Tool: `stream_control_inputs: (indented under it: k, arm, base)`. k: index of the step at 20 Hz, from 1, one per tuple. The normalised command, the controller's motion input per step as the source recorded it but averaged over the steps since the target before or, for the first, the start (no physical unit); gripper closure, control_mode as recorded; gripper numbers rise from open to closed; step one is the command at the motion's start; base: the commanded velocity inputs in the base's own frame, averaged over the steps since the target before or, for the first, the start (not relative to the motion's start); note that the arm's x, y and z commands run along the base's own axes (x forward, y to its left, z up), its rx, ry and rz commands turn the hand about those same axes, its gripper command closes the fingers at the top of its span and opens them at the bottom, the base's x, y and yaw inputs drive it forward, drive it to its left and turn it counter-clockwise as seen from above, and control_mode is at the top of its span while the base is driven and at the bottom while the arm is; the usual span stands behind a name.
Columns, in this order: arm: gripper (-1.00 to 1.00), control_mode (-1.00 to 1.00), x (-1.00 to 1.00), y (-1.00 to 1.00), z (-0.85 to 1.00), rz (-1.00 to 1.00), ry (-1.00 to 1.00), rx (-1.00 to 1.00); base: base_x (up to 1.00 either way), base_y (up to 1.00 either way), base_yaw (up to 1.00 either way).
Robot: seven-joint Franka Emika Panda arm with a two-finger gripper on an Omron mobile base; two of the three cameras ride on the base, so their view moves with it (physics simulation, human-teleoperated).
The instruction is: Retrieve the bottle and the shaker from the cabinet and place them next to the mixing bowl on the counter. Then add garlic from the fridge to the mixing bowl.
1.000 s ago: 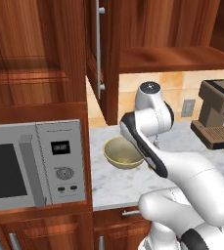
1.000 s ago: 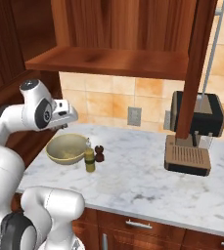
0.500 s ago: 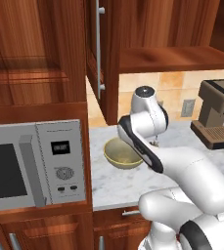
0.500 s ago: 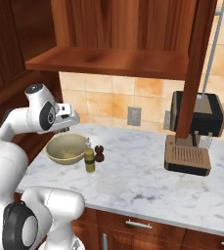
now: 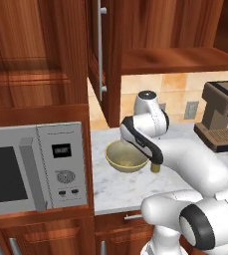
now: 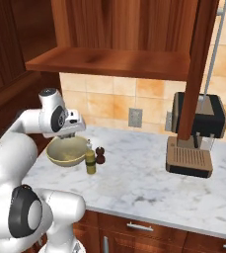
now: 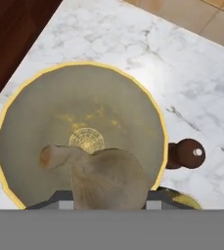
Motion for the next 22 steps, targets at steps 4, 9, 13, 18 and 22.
stream_control_inputs:
  k: [4,9,13,18,22]
  arm:
    - [1.00,-1.00,0.24,-0.05,-0.08,0.00,0.12,0.07]
    - [1.00,-1.00,0.14,0.07,-0.17,0.00,0.14,0.00]
    - [1.00,-1.00,0.08,0.06,-0.22,0.00,0.10,0.00]
    - [1.00,-1.00,0.21,0.29,-0.33,0.00,0.07,0.00]
    - [1.00,-1.00,0.29,0.19,-0.27,0.00,0.00,0.00]
  base:
    - [0.00,0.00,0.00]
    - [0.00,0.00,0.00]
    - [0.00,0.00,0.00]
    - [0.00,0.00,0.00]
    - [0.00,0.00,0.00]
